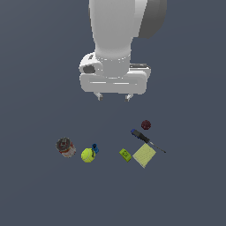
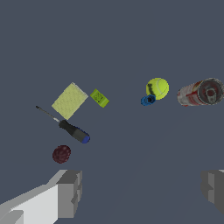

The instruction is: Pick up a designated object from a clutter of objects.

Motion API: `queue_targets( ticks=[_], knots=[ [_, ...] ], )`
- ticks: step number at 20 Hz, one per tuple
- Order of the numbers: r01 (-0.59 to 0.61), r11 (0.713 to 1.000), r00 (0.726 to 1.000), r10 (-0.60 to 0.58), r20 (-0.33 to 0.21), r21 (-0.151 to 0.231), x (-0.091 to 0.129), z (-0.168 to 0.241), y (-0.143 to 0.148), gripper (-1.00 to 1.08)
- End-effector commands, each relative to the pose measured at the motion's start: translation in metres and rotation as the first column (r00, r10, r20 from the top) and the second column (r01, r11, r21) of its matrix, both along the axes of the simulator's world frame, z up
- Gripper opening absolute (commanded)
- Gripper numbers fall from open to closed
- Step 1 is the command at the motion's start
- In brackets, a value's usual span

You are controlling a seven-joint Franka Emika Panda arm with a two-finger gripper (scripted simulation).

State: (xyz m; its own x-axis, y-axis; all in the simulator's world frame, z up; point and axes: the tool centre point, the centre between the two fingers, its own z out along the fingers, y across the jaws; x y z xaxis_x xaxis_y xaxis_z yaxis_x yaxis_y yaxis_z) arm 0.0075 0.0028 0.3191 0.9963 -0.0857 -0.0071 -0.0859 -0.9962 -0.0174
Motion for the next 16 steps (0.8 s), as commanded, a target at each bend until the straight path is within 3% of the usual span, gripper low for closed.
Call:
queue_targets(
  ticks=[1, 9, 16],
  knots=[
    [0.023, 1.0, 1.0, -0.023, -0.001, -0.002, 0.006, -0.007, 0.004, 1.0],
    [0.139, 0.99, 0.99, -0.139, -0.001, -0.009, 0.032, -0.043, 0.027, 1.0],
    [0.267, 0.964, 0.964, -0.267, 0.0, -0.015, 0.057, -0.087, 0.056, 1.0]
  ],
)
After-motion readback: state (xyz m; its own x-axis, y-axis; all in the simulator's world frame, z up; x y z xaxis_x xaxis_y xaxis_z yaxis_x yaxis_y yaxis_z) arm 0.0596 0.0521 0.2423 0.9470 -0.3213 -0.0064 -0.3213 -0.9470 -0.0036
